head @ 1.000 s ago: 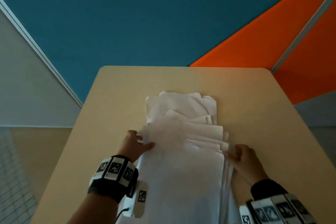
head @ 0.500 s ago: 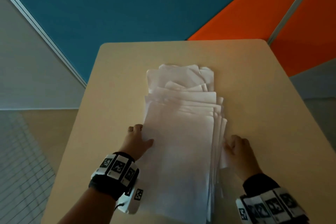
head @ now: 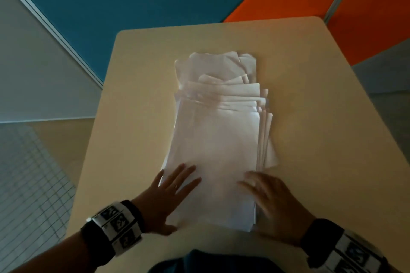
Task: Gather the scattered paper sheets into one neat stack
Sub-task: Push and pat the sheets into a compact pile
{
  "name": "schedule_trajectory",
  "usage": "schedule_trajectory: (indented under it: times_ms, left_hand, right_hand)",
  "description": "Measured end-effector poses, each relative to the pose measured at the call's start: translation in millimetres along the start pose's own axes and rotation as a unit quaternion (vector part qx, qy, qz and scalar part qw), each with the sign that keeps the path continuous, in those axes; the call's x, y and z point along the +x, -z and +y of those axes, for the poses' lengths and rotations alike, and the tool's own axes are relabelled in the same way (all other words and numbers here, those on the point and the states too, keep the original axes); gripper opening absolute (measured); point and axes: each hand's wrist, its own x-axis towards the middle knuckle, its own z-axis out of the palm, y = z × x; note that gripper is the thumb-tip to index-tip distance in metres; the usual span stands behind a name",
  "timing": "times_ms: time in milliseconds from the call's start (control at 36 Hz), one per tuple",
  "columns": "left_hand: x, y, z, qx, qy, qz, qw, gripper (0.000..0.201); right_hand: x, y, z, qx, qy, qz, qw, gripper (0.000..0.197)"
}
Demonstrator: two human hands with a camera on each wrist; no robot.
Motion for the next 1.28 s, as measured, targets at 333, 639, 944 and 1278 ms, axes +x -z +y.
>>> schedule_trajectory:
  times_ms: [333, 639, 944, 1278]
  left_hand:
    - [22, 7, 3, 0.024, 0.051, 0.110, 0.992, 0.101]
    - [40, 11, -4, 0.020, 0.058, 0.099, 0.993, 0.104]
    - [57, 13, -13, -0.023, 0.081, 0.107, 0.991, 0.105]
    - [74, 24, -21, -0.066, 0.112, 0.112, 0.985, 0.098]
  right_hand:
    - [6, -7, 19, -0.057, 0.004, 0.043, 0.997, 0.059]
    - [20, -4, 34, -0.083, 0.060, 0.032, 0.994, 0.063]
    - [29, 1, 21, -0.101, 0.072, 0.016, 0.992, 0.071]
    - [58, 10, 49, -0.095, 0.055, 0.018, 0.994, 0.076]
